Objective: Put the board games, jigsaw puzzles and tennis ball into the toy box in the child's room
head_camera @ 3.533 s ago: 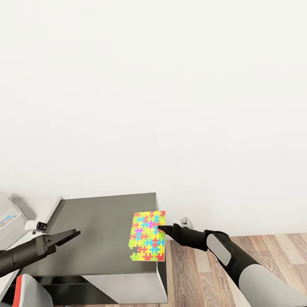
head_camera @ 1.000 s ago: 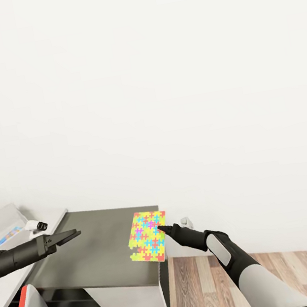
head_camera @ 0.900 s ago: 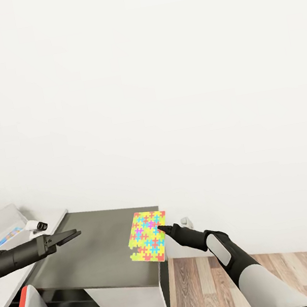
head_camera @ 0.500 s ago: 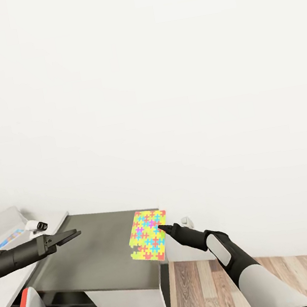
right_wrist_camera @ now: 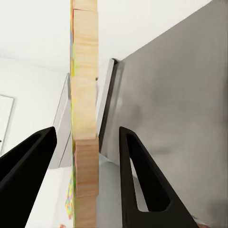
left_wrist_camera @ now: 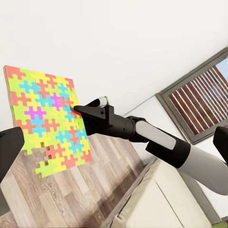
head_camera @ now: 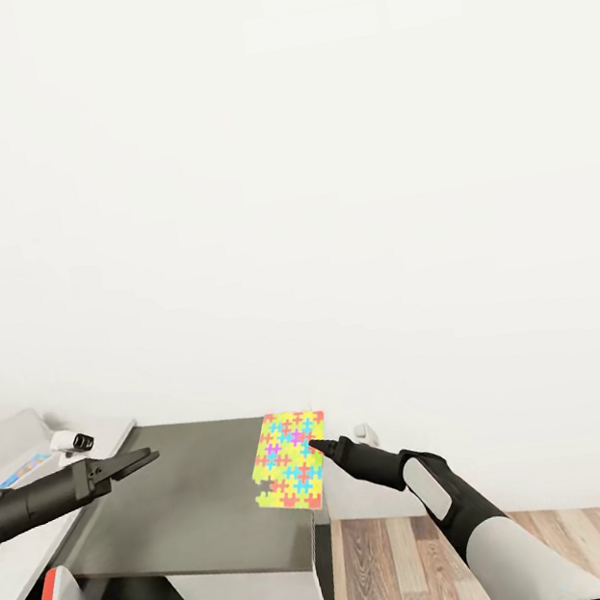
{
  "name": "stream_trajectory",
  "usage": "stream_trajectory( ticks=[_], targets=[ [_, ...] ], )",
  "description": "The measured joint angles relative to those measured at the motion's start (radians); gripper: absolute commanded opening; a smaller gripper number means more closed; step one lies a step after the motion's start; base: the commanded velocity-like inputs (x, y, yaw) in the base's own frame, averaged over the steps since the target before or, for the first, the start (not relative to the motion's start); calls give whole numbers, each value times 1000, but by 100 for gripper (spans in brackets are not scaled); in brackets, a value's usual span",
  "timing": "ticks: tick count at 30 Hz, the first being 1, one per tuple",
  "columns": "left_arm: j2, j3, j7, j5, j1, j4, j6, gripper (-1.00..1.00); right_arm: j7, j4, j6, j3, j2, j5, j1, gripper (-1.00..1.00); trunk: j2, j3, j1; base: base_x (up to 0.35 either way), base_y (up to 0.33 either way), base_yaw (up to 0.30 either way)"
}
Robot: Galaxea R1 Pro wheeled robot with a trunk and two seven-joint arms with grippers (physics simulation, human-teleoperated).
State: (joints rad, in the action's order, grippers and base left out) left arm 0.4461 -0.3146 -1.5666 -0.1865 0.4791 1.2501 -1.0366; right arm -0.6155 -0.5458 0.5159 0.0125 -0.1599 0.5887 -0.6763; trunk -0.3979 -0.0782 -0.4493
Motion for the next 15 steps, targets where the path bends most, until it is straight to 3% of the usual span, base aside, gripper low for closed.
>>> stream_trajectory(
  ticks=[15],
  targets=[
    [0,0,0,1,0,0,0,100,1,0,0,0,0,0,0,-100,0,25,0,0,0,0]
  ],
)
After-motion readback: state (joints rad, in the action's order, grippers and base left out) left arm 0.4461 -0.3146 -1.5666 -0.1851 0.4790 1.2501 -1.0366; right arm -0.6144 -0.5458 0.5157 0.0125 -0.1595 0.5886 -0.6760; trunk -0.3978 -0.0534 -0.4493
